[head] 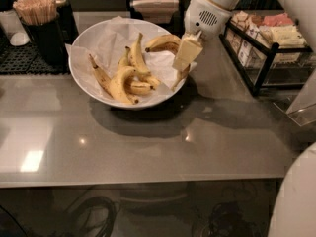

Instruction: Pick banana from white bowl

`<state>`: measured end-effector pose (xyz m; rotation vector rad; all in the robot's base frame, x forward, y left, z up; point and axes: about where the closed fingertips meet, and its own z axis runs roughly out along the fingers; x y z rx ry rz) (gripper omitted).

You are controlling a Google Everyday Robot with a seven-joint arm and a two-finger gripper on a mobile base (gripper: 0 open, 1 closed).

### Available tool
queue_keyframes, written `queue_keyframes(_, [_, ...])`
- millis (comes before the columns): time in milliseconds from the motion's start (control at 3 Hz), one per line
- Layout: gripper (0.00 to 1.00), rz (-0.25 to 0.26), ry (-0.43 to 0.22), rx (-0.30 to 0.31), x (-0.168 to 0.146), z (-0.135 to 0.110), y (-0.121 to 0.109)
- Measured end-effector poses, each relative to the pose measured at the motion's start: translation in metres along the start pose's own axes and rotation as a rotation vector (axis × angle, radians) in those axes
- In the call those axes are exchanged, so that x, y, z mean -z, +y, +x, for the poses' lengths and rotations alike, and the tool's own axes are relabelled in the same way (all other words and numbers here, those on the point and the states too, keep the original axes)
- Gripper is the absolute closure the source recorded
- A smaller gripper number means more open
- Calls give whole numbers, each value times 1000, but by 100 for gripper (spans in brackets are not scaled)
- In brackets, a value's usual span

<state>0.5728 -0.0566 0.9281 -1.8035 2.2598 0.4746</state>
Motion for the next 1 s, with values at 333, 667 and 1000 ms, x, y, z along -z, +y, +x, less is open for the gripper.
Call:
queue_keyframes(333, [100, 72, 9, -7, 39, 1, 29])
queue_keyframes(667, [100, 133, -48, -15, 69, 10, 67])
queue_keyframes(1000, [100, 131, -165, -24, 63, 32, 98])
